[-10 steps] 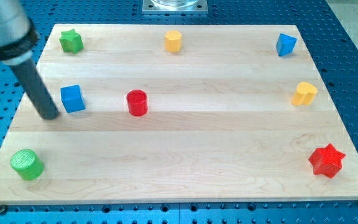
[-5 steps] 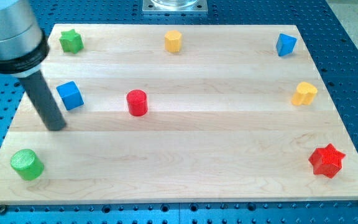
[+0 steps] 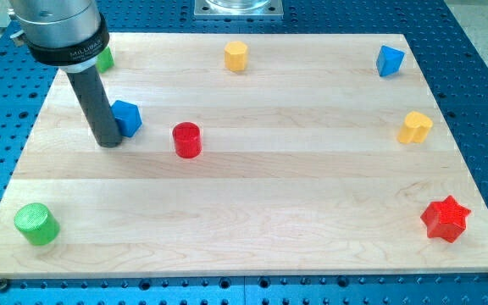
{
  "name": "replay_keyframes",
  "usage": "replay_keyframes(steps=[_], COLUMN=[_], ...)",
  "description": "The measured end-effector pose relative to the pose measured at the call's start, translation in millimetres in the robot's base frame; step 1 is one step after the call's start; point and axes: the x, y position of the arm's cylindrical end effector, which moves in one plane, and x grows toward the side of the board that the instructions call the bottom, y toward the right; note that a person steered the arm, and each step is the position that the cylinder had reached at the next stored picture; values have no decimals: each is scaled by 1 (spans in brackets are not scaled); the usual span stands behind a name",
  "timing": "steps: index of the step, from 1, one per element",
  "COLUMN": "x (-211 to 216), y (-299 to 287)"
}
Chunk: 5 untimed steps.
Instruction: Move the cube diagonally to the red star
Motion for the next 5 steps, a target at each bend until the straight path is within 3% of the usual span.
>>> replay_keyframes(steps=[2, 5], x=[-13, -30], y=[-39, 101])
